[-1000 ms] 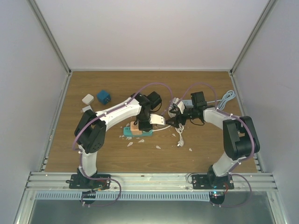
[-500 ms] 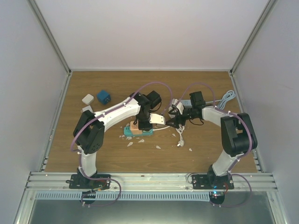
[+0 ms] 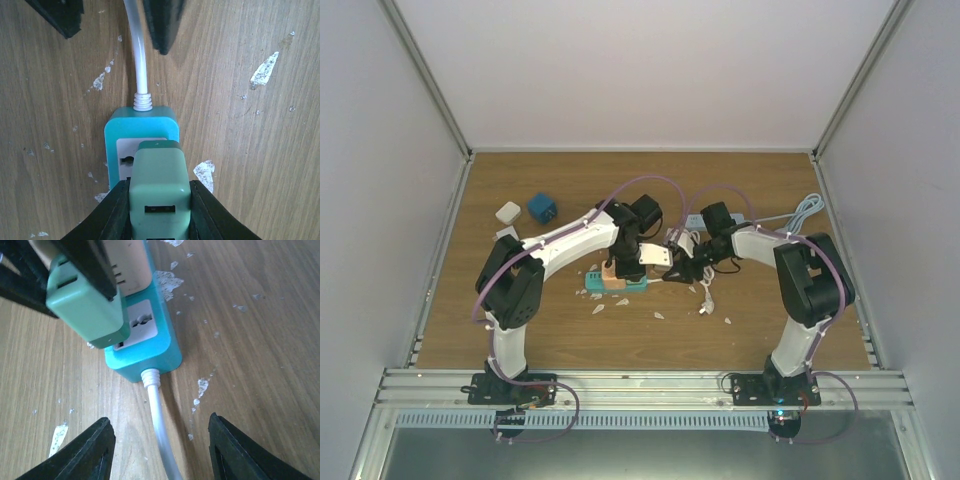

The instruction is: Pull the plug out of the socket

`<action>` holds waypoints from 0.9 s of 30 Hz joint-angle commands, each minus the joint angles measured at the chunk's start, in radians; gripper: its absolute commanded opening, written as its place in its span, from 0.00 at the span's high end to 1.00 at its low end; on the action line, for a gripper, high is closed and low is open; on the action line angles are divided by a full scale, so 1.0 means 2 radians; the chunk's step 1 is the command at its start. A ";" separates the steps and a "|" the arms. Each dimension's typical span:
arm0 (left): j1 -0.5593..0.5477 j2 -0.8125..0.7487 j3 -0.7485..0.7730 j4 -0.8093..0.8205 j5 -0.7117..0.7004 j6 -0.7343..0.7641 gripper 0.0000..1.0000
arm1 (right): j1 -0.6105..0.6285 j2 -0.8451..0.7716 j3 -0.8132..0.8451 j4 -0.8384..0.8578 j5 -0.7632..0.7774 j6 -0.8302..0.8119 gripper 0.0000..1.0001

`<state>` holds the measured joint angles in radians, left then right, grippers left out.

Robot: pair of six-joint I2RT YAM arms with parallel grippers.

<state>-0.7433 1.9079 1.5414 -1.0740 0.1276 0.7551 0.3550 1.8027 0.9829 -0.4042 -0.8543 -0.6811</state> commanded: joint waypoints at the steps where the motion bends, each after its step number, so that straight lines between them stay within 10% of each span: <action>1: 0.004 -0.022 0.017 0.002 0.023 0.007 0.82 | -0.001 0.015 0.022 0.004 -0.002 0.028 0.48; 16: 0.064 -0.141 0.002 -0.007 0.065 -0.001 0.83 | -0.002 0.033 0.041 -0.018 -0.008 0.018 0.50; 27: 0.255 -0.229 -0.080 0.054 0.226 -0.057 0.83 | -0.005 0.049 0.084 -0.060 -0.010 -0.010 0.49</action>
<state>-0.3447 1.5295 1.4605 -1.0389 0.4034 0.6891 0.3523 1.8668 1.1049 -0.4694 -0.8536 -0.6659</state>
